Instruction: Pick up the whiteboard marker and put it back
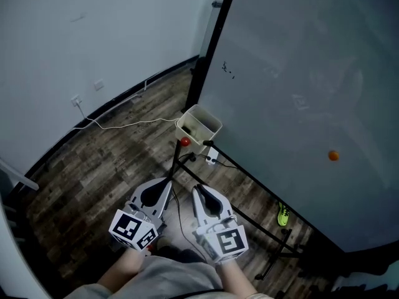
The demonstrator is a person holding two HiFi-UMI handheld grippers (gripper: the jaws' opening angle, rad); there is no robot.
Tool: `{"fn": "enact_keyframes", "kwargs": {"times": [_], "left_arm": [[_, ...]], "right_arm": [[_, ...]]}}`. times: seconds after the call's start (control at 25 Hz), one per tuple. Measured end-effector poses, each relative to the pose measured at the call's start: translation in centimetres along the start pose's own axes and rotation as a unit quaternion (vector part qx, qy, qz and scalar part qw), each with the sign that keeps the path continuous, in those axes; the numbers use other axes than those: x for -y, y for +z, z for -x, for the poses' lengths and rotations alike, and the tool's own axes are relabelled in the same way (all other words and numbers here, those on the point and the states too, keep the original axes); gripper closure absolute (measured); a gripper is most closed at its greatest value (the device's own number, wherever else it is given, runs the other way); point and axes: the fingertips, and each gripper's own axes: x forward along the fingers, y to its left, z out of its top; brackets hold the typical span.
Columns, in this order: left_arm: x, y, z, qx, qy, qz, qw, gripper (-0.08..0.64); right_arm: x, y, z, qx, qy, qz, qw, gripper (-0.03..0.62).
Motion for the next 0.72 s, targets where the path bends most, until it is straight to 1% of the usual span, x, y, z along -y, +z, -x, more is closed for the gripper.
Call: {"fn": "enact_keyframes", "kwargs": {"times": [0.12, 0.28, 0.4, 0.48, 0.6, 0.72], "left_arm": [[-0.3, -0.6, -0.4, -0.001, -0.007, 0.006, 1.0000, 0.546], [-0.5, -0.3, -0.4, 0.002, -0.010, 0.002, 0.9999, 0.546], [-1.8, 0.1, -0.5, 0.006, -0.002, 0.000, 1.0000, 0.546], [-2.9, 0.2, -0.7, 0.008, 0.006, 0.000, 1.0000, 0.546], [-4.1, 0.2, -1.3, 0.008, 0.016, 0.003, 0.9998, 0.546], [-4.8, 0.3, -2.6, 0.009, 0.021, 0.003, 0.9997, 0.546]], "right_arm": [[0.8, -0.8, -0.3, -0.023, -0.013, 0.001, 1.000, 0.571], [1.8, -1.0, -1.0, -0.025, -0.020, 0.004, 0.999, 0.571], [2.8, -0.9, -2.4, -0.029, -0.024, 0.002, 0.999, 0.563], [3.4, -0.8, -3.4, -0.027, -0.020, -0.008, 0.999, 0.487], [5.3, -0.9, -4.3, -0.034, -0.039, -0.011, 0.999, 0.485], [7.0, -0.7, -5.4, -0.034, -0.047, -0.017, 0.998, 0.459]]}}
